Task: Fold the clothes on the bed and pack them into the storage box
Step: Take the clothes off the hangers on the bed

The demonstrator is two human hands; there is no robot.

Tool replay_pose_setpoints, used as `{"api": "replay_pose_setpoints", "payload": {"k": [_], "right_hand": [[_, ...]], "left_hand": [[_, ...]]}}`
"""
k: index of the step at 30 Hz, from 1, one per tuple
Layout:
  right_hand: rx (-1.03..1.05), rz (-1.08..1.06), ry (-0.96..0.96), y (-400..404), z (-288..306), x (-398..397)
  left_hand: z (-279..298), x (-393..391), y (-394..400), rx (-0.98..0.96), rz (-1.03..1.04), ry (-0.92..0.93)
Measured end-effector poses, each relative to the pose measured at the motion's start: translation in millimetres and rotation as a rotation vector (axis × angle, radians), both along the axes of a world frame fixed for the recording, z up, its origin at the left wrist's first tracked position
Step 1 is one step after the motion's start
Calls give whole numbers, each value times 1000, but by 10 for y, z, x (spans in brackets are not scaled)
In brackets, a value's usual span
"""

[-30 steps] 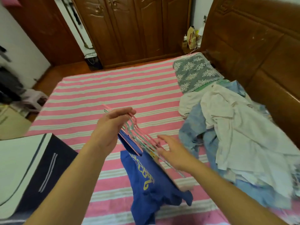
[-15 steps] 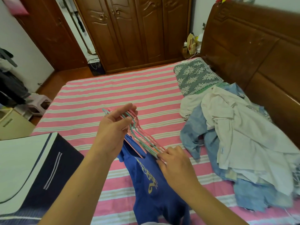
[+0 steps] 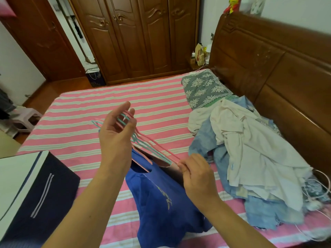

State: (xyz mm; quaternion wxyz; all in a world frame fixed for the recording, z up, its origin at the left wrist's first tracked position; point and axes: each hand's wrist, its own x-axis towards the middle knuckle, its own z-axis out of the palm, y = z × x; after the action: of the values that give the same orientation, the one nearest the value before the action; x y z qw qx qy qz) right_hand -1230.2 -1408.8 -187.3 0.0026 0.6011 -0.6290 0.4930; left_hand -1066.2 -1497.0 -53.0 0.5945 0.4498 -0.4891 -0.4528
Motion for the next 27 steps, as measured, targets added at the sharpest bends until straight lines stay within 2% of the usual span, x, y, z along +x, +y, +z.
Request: {"api": "replay_pose_setpoints", "payload": {"k": [6,11,13,17,21,25,27], "right_hand": [[148,175,14,46,-106,20],[164,67,-234,81,-140,69],[137,33,-278,101,-126,92],[45,-12,-176,133,-75,132],[-75,-102,-135,245,-116,-105],[2,-241,-12,619,-498,-586],[112,-279,-74,749,-716,-689]], "left_hand": [[-21,-34,-24,-9,43,60],[-64,11,16,-26,15,47],[-69,33,27,-45,13,61],[-107,41,30,-79,56,87],[-191,146,-190,-57,205,147],[-331,406,-544,19,286,234],[-416,479,-675,94,292,295]]}}
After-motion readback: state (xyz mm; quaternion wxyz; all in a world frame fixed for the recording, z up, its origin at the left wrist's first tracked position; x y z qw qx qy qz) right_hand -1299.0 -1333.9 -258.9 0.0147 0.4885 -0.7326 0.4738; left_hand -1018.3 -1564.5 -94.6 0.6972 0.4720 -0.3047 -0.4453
